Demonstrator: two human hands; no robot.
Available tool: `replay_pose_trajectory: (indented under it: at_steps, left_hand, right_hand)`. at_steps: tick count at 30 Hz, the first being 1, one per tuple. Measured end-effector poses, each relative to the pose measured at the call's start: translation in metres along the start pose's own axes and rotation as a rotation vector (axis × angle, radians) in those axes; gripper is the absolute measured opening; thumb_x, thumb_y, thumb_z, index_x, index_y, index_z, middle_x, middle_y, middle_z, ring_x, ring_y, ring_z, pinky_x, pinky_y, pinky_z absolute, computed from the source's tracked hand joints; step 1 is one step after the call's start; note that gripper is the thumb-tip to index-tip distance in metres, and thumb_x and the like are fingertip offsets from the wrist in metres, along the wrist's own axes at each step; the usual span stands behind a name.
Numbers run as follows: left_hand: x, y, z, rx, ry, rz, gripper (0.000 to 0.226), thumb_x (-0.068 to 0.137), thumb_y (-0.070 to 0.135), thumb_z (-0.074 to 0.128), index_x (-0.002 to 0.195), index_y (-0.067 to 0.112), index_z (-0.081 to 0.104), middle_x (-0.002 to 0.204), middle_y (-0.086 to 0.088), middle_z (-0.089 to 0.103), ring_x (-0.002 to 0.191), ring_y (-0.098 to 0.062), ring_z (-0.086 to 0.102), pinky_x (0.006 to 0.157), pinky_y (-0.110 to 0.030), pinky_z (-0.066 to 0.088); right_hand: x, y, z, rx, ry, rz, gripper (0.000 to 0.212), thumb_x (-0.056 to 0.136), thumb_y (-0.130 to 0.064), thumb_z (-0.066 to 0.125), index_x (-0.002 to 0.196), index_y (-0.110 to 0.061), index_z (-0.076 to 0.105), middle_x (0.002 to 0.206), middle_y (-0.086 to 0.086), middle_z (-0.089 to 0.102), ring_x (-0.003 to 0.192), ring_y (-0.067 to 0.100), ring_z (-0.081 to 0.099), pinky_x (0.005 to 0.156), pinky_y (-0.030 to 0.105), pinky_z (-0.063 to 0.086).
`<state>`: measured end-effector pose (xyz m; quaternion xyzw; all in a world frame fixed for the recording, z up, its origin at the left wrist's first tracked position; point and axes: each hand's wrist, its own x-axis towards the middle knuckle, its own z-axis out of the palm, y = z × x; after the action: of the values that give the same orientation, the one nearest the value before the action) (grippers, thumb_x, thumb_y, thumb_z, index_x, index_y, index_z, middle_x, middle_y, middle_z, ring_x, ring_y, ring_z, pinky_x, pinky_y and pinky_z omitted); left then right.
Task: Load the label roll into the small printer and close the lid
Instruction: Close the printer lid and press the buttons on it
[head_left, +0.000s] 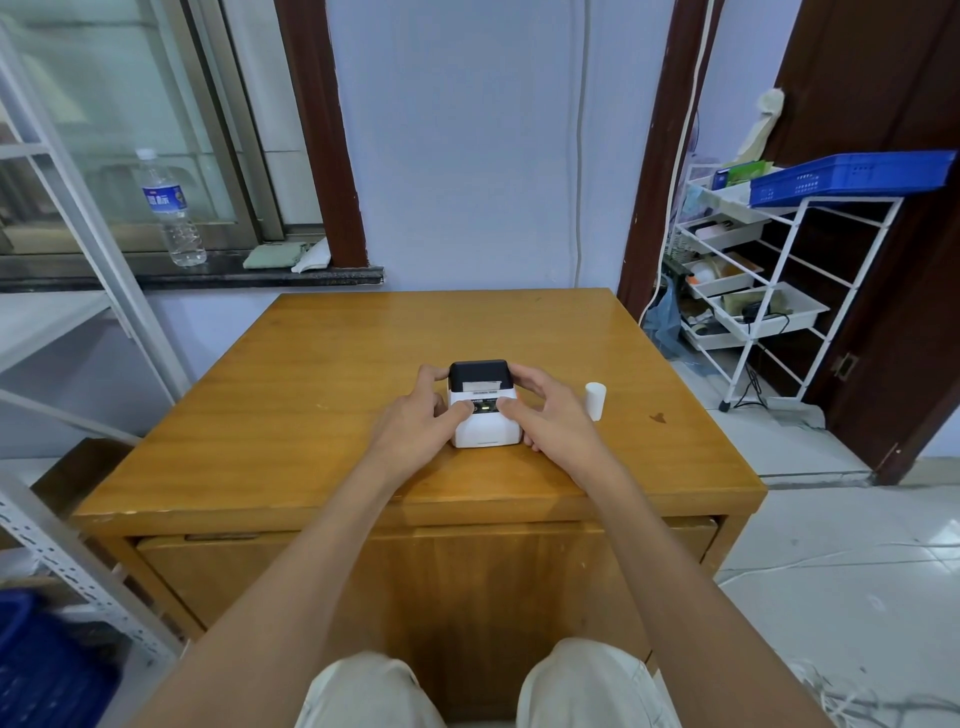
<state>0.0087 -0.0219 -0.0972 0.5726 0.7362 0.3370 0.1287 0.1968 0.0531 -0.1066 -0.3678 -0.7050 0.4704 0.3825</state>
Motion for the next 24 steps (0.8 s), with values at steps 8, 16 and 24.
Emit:
replay_pose_trajectory:
  at_steps: [8, 16, 24]
  left_hand:
    - [-0.0008, 0.0005, -0.0004, 0.0, 0.006, 0.004, 0.051, 0.099, 0.048, 0.052, 0.144, 0.026, 0.039, 0.075, 0.009, 0.064, 0.074, -0.015, 0.064, 0.064, -0.036, 0.043]
    - [-0.0008, 0.001, -0.0005, 0.007, 0.01, 0.005, 0.052, 0.099, 0.048, 0.052, 0.145, 0.026, 0.039, 0.076, 0.009, 0.065, 0.076, -0.017, 0.065, 0.064, -0.036, 0.043]
    - [-0.0016, 0.0016, -0.0002, -0.004, 0.014, 0.004, 0.051, 0.099, 0.047, 0.052, 0.144, 0.026, 0.04, 0.072, 0.01, 0.06, 0.074, -0.017, 0.063, 0.065, -0.036, 0.042]
  right_hand:
    - [0.0012, 0.0004, -0.0001, 0.005, 0.01, -0.01, 0.052, 0.097, -0.027, 0.069, 0.147, -0.03, 0.055, 0.144, -0.013, 0.061, 0.077, -0.002, 0.055, 0.065, 0.015, 0.047]
    - [-0.0009, -0.001, -0.0009, 0.001, 0.014, -0.011, 0.05, 0.098, -0.026, 0.068, 0.147, -0.03, 0.055, 0.142, -0.012, 0.061, 0.077, -0.002, 0.055, 0.058, 0.013, 0.048]
    - [-0.0035, -0.0047, -0.0008, 0.002, 0.014, -0.015, 0.047, 0.098, -0.024, 0.068, 0.144, -0.03, 0.057, 0.142, -0.01, 0.061, 0.076, -0.001, 0.054, 0.051, 0.011, 0.048]
